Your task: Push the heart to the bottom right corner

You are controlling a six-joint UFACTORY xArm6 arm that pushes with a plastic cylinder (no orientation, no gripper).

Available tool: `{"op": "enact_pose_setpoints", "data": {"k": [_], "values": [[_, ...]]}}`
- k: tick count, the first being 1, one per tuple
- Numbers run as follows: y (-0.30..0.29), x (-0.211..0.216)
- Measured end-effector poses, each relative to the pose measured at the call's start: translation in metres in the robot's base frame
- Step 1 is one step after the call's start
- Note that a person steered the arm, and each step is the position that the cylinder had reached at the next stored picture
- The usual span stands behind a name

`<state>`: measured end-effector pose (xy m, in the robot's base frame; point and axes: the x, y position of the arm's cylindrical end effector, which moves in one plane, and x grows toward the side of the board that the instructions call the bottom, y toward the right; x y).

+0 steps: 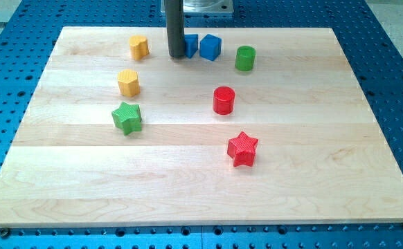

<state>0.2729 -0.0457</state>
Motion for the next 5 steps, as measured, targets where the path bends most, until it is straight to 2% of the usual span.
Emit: {"op": "enact_pose_setpoints", "data": {"k": [1, 2, 3, 5], "values": [[-0.006, 0.004], [-0.002, 0.047], [-0.015, 0.068], [-0.091, 0.014]]}}
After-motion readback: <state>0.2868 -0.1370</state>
